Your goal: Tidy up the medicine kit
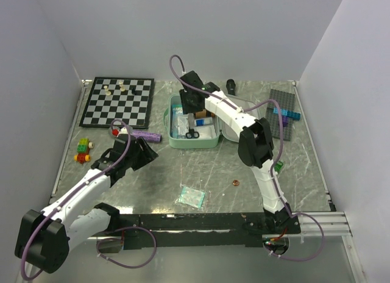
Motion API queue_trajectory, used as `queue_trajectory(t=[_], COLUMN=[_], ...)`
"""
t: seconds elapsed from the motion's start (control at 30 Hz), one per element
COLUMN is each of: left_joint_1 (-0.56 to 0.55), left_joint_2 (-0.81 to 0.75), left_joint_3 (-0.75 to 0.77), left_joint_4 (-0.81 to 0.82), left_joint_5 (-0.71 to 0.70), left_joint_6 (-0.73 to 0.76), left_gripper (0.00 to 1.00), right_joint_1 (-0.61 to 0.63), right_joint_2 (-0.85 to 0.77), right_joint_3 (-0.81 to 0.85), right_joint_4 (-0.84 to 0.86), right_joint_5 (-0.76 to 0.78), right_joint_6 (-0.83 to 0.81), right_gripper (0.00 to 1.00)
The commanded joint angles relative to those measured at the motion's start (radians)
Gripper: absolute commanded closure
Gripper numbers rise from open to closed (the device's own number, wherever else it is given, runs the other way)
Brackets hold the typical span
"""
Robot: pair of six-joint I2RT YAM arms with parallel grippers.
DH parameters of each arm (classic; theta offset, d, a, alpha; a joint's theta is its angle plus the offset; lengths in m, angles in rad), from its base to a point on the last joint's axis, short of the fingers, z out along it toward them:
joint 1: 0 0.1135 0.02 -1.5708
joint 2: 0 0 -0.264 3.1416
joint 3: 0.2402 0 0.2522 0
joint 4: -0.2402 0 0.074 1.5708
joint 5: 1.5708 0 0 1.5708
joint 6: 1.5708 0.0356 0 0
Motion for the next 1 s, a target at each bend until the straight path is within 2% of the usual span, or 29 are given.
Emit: queue_trajectory(t=[0.0, 0.07, 0.2, 0.37, 0.57, 0.67, 0.77, 0.97], left_joint_1=[0.003, 0.003, 0.003, 0.003, 0.003, 0.003, 0.003, 0.002], left_joint_2=[0.005, 0.005, 0.001, -0.004, 0.022, 0.057, 0.087, 0.071], left_joint_3=[0.025, 0.025, 0.021, 0.013, -0.007, -0.007, -0.004, -0.015], left_joint_4=[0.014, 0.014, 0.023, 0.034, 0.091, 0.125, 0.143, 0.142], left_joint_5=[-0.005, -0.003, 0.008, 0.008, 0.051, 0.08, 0.109, 0.114], left_joint_6=[0.014, 0.012, 0.006, 0.0, -0.019, -0.031, -0.042, -0.055], left_gripper=[0.37, 0.37, 0.37, 0.37, 0.37, 0.38, 0.39, 0.39], right_joint_1=[0.001, 0.004, 0.01, 0.034, 0.059, 0.061, 0.062, 0.062], right_joint_2=[-0.122, -0.171, -0.332, -0.663, -0.973, -1.036, -1.058, -1.031], right_joint_3=[-0.064, -0.079, -0.199, -0.629, -1.137, -1.311, -1.4, -1.448], right_joint_4=[0.097, 0.111, 0.14, 0.231, 0.181, 0.18, 0.185, 0.164], right_joint_5=[-0.017, -0.006, 0.035, 0.113, 0.17, 0.147, 0.135, 0.129], right_joint_6=[0.021, 0.031, 0.047, 0.059, 0.149, 0.212, 0.266, 0.295], right_gripper=[0.48, 0.43, 0.42, 0.44, 0.47, 0.48, 0.47, 0.43])
